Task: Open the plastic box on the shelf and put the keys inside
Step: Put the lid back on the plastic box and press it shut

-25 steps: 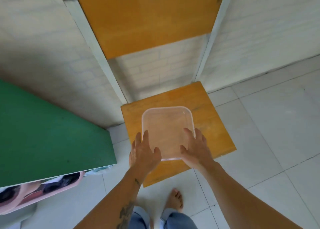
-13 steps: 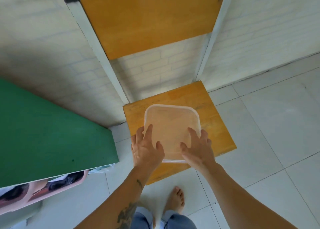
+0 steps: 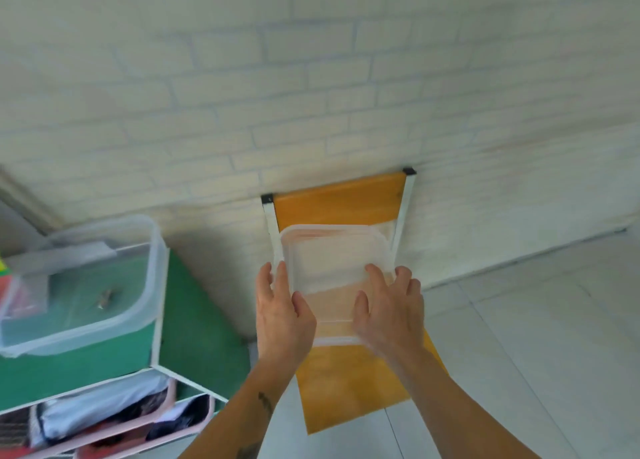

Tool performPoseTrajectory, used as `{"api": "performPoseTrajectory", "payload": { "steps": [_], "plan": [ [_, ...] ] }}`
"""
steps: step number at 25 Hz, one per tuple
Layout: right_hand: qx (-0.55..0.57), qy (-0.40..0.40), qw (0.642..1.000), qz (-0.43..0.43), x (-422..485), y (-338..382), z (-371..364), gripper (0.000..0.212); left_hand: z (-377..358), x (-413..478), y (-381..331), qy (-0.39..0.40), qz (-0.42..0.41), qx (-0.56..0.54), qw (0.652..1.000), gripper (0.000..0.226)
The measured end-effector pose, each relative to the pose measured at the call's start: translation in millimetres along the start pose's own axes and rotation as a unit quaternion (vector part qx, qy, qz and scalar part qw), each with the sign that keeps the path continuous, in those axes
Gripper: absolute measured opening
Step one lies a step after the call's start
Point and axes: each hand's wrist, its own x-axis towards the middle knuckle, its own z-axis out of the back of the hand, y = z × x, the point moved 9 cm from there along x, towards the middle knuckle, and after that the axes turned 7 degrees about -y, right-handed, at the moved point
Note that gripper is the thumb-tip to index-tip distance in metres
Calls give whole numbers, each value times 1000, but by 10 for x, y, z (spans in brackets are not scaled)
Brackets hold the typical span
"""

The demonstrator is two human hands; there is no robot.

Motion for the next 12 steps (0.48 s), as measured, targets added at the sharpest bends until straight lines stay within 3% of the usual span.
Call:
{"api": "performPoseTrajectory", "payload": {
  "steps": [6,12],
  "plan": [
    [15,-67,994,79,116,992,518,57,978,355,41,-75,7,-14,997,58],
    [3,-58,991,117,-85,2179,502,61,1968,683,672,-106,52,-2,993,58]
  ]
}}
